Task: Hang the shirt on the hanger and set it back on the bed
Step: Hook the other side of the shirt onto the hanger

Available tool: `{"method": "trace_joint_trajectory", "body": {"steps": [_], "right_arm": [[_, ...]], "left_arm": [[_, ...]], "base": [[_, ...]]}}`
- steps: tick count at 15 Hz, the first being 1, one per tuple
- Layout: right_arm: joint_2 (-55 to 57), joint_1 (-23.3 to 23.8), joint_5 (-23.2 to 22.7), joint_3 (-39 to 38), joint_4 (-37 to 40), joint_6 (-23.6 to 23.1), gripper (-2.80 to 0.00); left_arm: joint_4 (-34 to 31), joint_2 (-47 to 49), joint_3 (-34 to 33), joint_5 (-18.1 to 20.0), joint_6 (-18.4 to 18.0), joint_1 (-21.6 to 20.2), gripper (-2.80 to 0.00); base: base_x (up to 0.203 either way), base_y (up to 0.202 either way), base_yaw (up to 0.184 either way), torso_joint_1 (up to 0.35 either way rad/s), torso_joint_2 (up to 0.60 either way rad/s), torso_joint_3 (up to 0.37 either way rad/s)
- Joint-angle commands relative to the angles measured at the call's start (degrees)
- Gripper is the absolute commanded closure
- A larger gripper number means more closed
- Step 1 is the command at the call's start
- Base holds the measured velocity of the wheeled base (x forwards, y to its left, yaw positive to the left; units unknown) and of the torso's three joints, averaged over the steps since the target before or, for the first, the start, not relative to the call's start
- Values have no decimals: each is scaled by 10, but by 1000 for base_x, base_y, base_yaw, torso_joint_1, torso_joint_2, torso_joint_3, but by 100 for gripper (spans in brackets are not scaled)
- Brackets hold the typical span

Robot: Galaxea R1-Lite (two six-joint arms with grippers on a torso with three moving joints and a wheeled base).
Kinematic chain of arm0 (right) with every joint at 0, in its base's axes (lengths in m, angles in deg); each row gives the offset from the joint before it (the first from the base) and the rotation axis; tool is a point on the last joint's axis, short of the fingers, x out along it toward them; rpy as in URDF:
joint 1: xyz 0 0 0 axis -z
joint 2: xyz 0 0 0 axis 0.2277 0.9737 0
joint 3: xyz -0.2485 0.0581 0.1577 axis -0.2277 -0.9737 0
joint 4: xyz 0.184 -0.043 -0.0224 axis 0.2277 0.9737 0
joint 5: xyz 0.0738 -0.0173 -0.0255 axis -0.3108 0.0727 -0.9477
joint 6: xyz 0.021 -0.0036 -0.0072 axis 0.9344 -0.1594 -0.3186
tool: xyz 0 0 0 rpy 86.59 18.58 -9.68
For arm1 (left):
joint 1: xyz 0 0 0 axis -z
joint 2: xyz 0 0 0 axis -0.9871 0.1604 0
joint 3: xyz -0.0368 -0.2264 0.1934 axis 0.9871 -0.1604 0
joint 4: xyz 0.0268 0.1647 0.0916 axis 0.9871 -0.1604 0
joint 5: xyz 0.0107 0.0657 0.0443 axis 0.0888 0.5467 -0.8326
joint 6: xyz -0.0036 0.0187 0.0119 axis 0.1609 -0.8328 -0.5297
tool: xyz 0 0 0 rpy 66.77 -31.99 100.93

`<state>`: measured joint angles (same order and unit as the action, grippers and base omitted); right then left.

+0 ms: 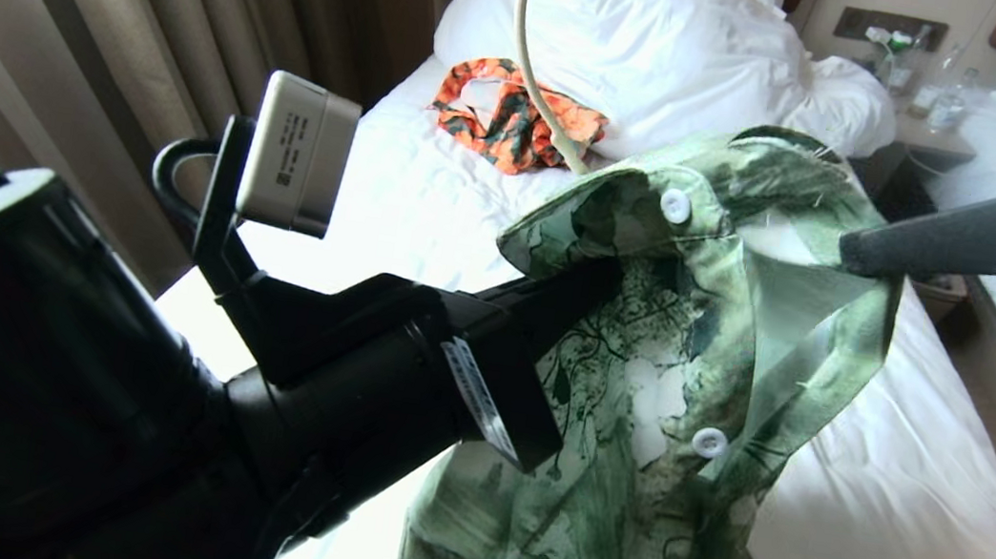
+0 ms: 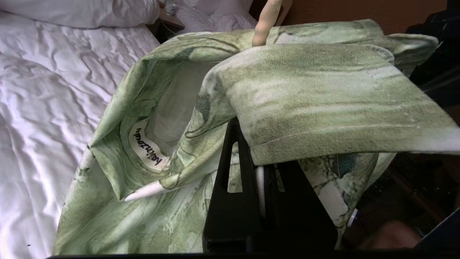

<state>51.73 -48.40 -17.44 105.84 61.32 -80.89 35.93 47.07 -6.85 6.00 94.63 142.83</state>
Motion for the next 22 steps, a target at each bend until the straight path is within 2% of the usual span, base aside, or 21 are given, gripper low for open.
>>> {"method": "trace_joint_trajectory", "body": {"steps": [1, 3, 4, 9, 10, 13, 16, 18, 21, 22], "right_arm": [[23, -22, 100, 26, 27, -18, -280], [36, -60, 193, 45, 42, -47, -280], [41, -83, 225, 47, 44, -59, -280], [61, -141, 352, 48, 39, -112, -280], [55, -143, 351, 47, 35, -119, -280], [34, -144, 302, 41, 12, -121, -280], [12, -122, 184, 38, -7, -101, -280], [7, -88, 124, 38, -8, -65, -280], [5, -21, -21, 40, -10, -16, -280], [5, -9, -48, 41, -13, 1, -280]], "left_arm": [[4, -1, 0, -1, 1, 0, 0], [3, 1, 0, -1, 1, 0, 0], [3, 1, 0, -1, 1, 0, 0], [3, 5, -1, -1, 1, 0, 0], [3, 7, -1, 0, 1, 0, 0], [3, 14, -2, 0, 2, 0, 0], [3, 16, -2, 0, 2, 3, 0], [3, 16, -3, 0, 2, 4, 0], [3, 15, -3, 0, 2, 4, 0], [3, 15, -3, 0, 2, 4, 0]], "base": [[0, 0, 0, 0, 0, 0], [0, 0, 0, 0, 0, 0], [0, 0, 0, 0, 0, 0], [0, 0, 0, 0, 0, 0], [0, 0, 0, 0, 0, 0], [0, 0, 0, 0, 0, 0], [0, 0, 0, 0, 0, 0], [0, 0, 0, 0, 0, 0], [0, 0, 0, 0, 0, 0], [0, 0, 0, 0, 0, 0]]}}
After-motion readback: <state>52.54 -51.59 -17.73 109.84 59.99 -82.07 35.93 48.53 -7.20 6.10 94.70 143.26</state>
